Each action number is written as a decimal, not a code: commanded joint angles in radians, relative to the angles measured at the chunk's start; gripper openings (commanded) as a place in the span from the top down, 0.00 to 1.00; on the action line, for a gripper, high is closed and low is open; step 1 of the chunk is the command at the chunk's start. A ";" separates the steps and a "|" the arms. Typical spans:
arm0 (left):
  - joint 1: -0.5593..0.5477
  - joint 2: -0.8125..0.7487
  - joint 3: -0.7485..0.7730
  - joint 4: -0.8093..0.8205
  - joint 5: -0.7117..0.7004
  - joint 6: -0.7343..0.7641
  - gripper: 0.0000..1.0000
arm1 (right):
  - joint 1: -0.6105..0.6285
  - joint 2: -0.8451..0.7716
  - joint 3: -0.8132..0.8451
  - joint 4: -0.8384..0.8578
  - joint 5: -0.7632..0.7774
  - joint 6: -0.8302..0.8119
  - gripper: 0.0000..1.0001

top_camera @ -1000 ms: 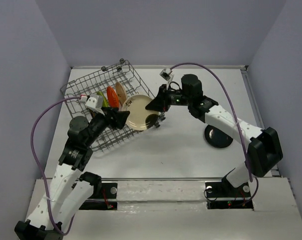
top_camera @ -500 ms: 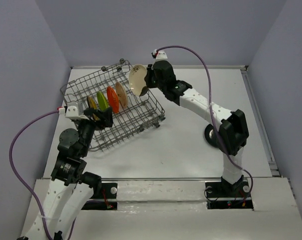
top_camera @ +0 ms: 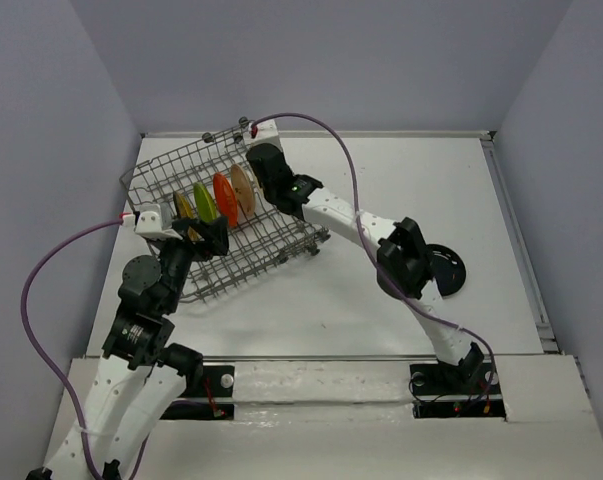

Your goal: Load the plates into the dish rack

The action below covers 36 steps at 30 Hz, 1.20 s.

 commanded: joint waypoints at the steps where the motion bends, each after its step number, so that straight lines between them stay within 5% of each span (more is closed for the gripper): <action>1: -0.009 0.002 0.033 0.036 -0.021 0.011 0.01 | 0.025 0.015 0.095 0.032 0.059 -0.034 0.93; 36: -0.011 -0.001 0.030 0.036 -0.001 0.007 0.01 | 0.063 0.163 0.103 0.029 0.068 -0.051 0.93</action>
